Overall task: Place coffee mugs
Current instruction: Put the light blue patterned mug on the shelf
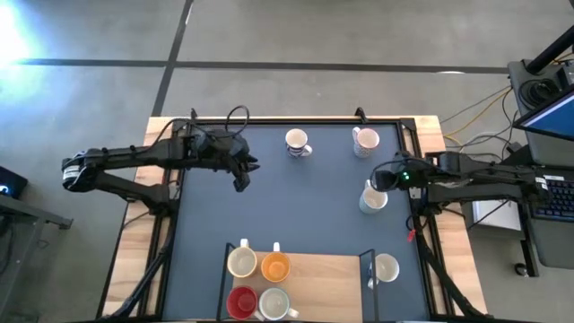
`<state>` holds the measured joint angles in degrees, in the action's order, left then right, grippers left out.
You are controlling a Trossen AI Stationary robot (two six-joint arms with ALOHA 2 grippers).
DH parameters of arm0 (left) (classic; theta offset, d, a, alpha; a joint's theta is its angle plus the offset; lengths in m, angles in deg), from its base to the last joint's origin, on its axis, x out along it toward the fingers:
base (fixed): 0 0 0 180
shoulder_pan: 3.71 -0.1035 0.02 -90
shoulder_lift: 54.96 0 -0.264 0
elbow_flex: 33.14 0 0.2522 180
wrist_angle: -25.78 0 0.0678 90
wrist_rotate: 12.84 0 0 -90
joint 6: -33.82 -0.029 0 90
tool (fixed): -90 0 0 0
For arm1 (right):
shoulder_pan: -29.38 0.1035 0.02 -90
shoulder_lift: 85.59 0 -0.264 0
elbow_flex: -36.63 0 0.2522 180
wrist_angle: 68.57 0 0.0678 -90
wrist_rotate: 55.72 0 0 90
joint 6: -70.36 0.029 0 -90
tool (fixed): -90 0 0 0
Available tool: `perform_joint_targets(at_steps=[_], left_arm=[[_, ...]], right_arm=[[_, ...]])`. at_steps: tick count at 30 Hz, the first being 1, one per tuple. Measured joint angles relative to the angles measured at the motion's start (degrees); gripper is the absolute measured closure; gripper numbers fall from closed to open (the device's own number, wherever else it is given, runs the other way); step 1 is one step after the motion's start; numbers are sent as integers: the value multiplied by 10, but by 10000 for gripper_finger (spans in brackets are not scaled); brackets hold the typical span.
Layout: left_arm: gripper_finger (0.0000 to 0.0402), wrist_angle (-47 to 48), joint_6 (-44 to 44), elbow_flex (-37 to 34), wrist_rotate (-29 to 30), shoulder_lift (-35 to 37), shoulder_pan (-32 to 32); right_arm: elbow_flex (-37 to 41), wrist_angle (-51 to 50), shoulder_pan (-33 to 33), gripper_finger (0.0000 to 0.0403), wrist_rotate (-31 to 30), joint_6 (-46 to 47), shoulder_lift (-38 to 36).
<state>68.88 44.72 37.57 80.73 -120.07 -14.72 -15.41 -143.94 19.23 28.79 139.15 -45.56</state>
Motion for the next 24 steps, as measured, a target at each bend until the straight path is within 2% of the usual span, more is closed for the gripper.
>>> perform_joint_targets(at_steps=[9,16,24], left_arm=[[318,-30,94,0,4,-1,66],[318,-40,106,0,20,-1,100],[318,-42,95,0,20,-1,103]], right_arm=[[0,4,0,335,37,-58,25],[0,4,0,335,36,-102,53],[0,10,0,346,34,-164,102]])
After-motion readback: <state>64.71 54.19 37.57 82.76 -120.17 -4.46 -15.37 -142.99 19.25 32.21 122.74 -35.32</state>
